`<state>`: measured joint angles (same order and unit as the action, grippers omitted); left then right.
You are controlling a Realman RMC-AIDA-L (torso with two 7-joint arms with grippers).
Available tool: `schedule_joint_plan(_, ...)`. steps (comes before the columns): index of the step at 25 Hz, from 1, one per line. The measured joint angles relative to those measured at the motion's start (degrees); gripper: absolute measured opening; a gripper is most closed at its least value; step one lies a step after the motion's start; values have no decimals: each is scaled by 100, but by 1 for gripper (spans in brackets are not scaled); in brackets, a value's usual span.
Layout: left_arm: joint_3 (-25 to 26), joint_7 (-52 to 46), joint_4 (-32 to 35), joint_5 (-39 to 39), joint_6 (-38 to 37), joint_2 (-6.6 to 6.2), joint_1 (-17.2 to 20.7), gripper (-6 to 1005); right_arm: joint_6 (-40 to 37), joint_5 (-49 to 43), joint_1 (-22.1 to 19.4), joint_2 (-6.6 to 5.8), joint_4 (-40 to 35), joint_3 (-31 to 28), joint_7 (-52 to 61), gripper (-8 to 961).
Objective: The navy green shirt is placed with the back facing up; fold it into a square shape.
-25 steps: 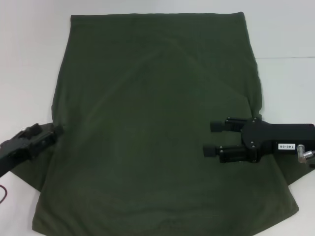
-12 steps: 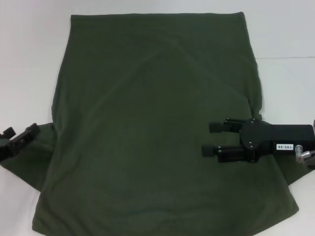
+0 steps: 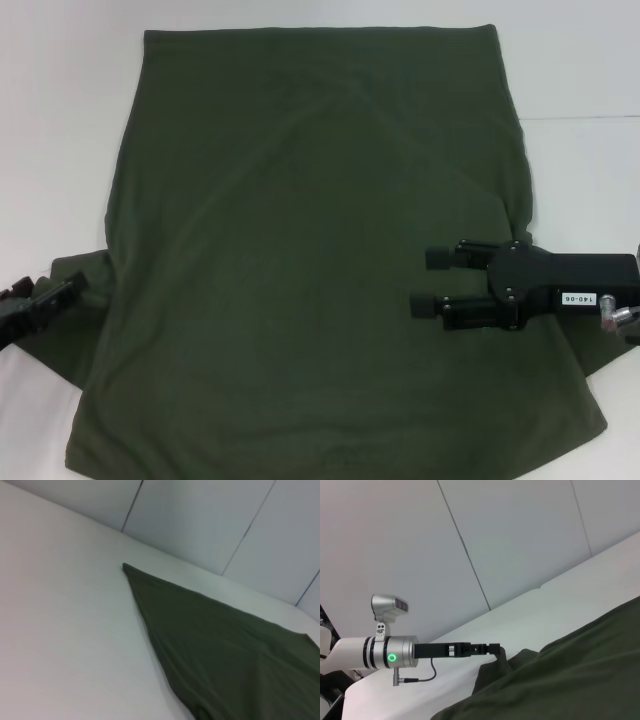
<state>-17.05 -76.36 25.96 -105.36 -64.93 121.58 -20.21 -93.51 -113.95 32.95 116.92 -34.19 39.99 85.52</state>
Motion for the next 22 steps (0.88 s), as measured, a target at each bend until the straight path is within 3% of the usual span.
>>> schedule_joint_plan(19,-303,-25,114,-73,129,76,-17,927,-39,5,-9,6,-9,-66,0,906)
schedule_joint_plan(20,-319,-30,227,-77,137,127,-9,927,-40,9,-9,6,-9,-68,0,906)
schedule_joint_plan(22,-325,-40,291,-81,140,156,-1,796,-42,32,-17,6,-11,-69,0,906)
